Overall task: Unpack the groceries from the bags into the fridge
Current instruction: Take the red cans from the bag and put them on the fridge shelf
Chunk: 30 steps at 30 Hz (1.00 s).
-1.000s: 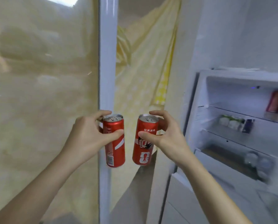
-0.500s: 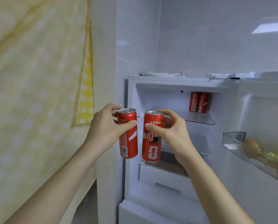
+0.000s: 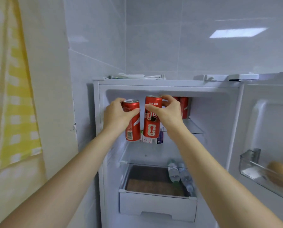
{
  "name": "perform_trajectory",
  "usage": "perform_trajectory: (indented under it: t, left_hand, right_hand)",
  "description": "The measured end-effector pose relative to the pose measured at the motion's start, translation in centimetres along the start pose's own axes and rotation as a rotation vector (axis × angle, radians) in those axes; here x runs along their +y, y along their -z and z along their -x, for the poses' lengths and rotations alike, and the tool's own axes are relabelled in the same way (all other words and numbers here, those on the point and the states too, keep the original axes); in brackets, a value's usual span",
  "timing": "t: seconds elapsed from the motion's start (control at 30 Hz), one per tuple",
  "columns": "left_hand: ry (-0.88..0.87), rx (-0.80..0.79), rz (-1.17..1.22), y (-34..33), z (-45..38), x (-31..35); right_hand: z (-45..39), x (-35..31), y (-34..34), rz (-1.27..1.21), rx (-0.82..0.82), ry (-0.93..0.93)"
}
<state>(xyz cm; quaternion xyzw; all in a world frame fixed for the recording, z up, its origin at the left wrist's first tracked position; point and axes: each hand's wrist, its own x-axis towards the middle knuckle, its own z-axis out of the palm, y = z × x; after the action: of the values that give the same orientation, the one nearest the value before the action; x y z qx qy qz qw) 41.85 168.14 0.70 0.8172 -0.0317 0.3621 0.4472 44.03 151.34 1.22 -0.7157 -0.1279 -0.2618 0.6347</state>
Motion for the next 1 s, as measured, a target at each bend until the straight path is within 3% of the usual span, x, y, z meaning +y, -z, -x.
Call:
perform_trajectory:
  t: [0.57,0.8,1.0]
  left_hand:
    - [0.018,0.058,0.001,-8.3,-9.1,-4.9]
    - [0.058,0.038,0.056,-10.9,-12.2,-6.9]
    - [0.045,0.057,0.026,-11.7,-13.7,-8.6]
  right_hand:
    - [-10.9,8.4,-5.3,-0.067,0.051,-0.106]
    - [-12.3,10.4,-6.6,0.108,0.063,0.02]
    - [-12.6,11.8,-7.4,0.076,0.107,0.045]
